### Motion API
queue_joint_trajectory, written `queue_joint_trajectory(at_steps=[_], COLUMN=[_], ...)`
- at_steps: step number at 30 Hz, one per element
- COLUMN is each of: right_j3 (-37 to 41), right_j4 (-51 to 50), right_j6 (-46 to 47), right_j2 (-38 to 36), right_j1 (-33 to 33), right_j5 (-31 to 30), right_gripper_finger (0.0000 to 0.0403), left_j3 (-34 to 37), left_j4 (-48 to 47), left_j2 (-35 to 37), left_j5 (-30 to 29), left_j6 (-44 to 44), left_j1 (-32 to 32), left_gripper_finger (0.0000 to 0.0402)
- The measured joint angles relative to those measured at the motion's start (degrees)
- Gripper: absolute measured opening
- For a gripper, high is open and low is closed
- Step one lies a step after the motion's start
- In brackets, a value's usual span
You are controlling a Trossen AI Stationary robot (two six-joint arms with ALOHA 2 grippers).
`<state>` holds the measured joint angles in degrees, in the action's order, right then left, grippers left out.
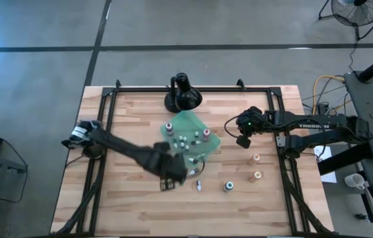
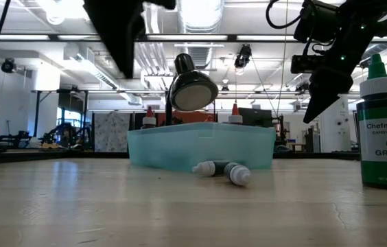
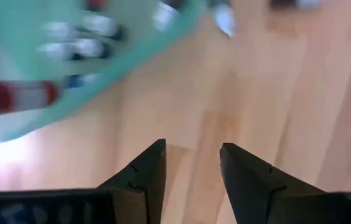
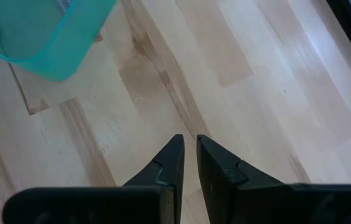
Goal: Pick & Place food coloring
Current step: Adjust the small green food coloring bottle
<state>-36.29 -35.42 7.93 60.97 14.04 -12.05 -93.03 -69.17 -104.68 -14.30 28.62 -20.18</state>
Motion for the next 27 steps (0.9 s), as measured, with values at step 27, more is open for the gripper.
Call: queue_joint_trajectory(at_steps=[27], right_j3=[0.0], right_j4=[-4.5], right_j6=[-1.1], right_j2=[0.0], right_j1=[0.0], right_j5=[1.7], right_gripper_finger=[0.0038], left_j3=[28.9], left_j4=[60.1], left_j2=[-2.7], left_j5=[-14.3], left_j6=[14.8], left_j1=[-2.8], left_gripper_finger=[0.0124])
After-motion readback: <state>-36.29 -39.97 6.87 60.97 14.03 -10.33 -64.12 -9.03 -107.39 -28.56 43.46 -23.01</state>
